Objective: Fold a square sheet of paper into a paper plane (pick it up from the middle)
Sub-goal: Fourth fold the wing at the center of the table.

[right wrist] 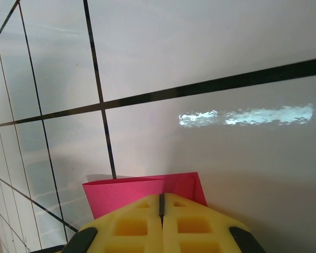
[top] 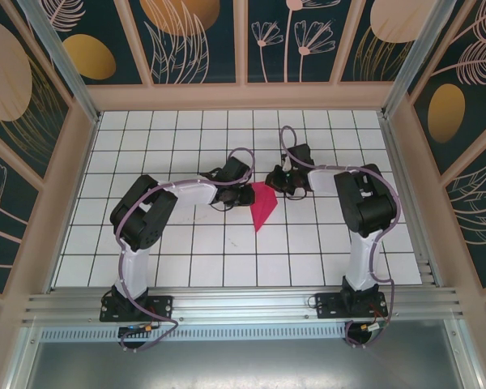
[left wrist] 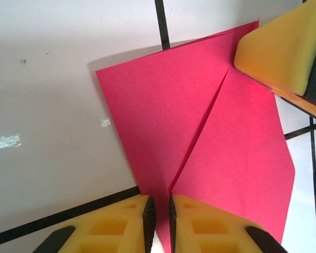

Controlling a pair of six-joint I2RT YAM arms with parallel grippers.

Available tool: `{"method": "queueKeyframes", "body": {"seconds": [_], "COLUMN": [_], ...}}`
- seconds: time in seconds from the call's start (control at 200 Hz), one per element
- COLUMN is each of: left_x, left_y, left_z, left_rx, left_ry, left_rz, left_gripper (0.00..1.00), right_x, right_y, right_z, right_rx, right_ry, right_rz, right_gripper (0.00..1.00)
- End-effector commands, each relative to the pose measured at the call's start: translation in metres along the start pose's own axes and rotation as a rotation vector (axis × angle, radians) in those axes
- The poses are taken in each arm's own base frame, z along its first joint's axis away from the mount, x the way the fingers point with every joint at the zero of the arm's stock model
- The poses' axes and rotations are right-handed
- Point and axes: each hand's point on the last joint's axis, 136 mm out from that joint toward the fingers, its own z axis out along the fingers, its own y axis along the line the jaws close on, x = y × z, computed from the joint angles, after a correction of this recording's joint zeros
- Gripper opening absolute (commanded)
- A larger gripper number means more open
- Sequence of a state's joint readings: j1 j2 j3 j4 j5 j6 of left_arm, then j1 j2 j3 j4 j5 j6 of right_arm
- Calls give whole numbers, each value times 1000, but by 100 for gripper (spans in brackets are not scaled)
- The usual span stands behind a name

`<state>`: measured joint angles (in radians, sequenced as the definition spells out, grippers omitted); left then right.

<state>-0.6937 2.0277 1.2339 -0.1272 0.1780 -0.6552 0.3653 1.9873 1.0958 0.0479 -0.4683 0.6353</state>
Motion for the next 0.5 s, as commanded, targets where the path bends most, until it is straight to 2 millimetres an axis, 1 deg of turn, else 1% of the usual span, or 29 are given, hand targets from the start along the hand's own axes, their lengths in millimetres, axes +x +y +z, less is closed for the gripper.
{"method": "queueKeyframes", "body": {"seconds": [0.0,0.06,0.12,0.18,0.24,0.29,0.365,0.45,0.495], "left_x": [56,55,55,54,53,52,55,61,65], "left_y": [37,37,36,35,30,22,12,6,5], "left_z": [21,21,21,19,16,13,10,8,8], "left_rx": [-112,-113,-108,-104,-78,-37,17,48,51], "left_ry": [162,158,159,151,148,148,151,170,182], "left_rz": [-4,-4,-4,-2,4,20,53,95,112], "left_gripper": [21,21,21,21,21,22,23,23,23], "right_x": [9,3,-3,-3,0,6,12,18,18], "right_y": [-17,-1,11,13,10,7,0,-6,-8], "right_z": [1,-14,-30,-43,-52,-55,-55,-51,-49], "right_rx": [89,64,52,69,87,91,105,112,116], "right_ry": [37,10,-18,-34,-40,-33,-16,0,9], "right_rz": [-7,-35,-71,-93,-108,-115,-115,-122,-125], "right_gripper": [8,10,16,22,28,33,36,38,41]}}
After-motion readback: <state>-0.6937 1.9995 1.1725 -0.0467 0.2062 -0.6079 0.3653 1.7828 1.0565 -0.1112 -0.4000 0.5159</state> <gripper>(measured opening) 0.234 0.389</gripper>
